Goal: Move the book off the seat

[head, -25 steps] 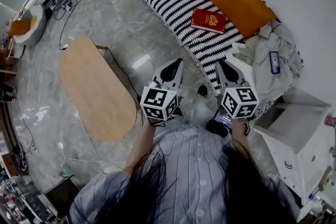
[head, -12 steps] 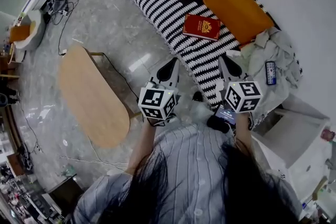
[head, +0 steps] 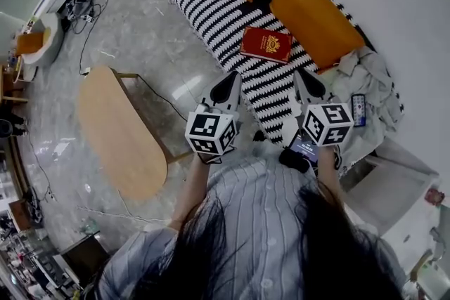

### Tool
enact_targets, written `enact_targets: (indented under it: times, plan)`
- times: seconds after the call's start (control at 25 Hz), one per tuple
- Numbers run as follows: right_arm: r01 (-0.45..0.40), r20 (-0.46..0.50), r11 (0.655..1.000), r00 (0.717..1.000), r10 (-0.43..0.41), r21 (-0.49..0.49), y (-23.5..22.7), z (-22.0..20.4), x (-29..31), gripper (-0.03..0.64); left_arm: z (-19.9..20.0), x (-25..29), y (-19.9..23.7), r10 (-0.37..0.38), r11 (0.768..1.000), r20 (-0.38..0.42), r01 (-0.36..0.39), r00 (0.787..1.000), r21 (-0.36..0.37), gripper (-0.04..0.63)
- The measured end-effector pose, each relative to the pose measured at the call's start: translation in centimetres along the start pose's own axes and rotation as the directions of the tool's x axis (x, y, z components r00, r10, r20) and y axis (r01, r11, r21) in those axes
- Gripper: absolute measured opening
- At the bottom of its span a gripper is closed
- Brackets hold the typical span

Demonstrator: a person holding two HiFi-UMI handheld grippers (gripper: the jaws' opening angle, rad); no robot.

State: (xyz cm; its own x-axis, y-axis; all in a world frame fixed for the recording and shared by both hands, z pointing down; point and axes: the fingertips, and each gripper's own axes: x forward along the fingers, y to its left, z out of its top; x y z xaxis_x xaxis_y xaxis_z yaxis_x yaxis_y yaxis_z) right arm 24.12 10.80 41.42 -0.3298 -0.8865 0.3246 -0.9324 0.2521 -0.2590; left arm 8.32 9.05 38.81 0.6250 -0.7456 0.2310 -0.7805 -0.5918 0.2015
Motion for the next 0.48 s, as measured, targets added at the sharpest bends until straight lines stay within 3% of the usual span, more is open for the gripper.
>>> enact_targets:
  times: [0.48]
  plan:
    - [-0.011,-0.008,0.999,1.0,0.012,0.039,-2.9,-0.1,1.4,0.038,0.4,3.0,0.5,0.034,0.999,-0.032,-0.034,0.999,0.016,0.011]
